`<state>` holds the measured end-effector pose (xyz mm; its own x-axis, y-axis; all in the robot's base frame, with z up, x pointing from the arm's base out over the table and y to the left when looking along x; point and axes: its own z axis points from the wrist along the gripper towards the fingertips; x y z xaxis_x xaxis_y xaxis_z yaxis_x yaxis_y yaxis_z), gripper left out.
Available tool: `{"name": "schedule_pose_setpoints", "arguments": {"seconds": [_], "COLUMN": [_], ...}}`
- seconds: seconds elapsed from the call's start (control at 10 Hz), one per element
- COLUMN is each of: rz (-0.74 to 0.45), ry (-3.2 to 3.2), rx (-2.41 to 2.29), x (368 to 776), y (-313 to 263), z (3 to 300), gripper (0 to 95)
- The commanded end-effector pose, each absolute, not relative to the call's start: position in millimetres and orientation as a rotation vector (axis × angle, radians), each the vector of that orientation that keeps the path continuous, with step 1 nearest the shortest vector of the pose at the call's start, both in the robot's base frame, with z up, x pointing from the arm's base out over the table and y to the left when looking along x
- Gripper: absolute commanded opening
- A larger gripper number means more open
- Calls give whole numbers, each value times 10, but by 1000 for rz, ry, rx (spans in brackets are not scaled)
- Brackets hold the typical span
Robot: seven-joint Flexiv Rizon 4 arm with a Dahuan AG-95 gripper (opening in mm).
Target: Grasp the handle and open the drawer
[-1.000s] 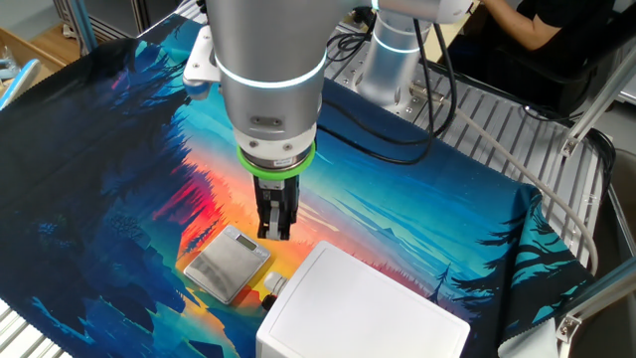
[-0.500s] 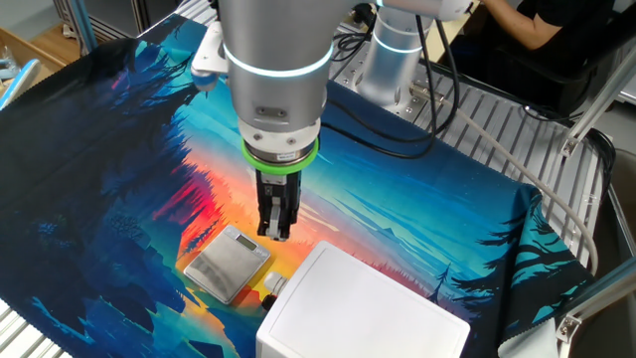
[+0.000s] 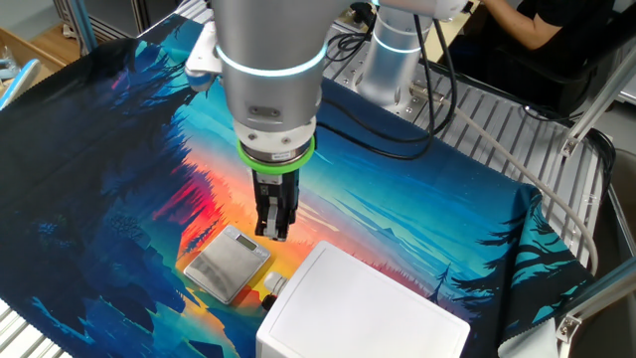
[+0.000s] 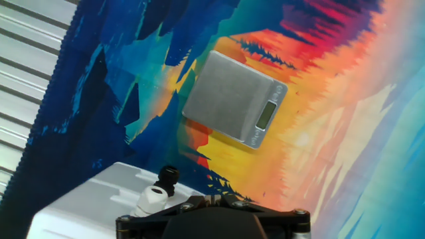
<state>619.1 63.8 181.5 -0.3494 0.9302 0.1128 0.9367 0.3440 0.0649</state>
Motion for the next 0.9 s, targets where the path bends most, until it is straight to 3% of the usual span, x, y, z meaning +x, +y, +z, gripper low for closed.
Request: {"name": "schedule_pose_setpoints", "arguments": {"seconds": [0.1,0.3,0.9], "rz": [-209,-261,-203], "ry": [-2448,-2474,-2495], "rx": [-1849,-1855,-1830], "x": [6181,6182,6181], "y": [638,638,638], "z": [1815,1815,1817], "gripper": [0,0,0]}}
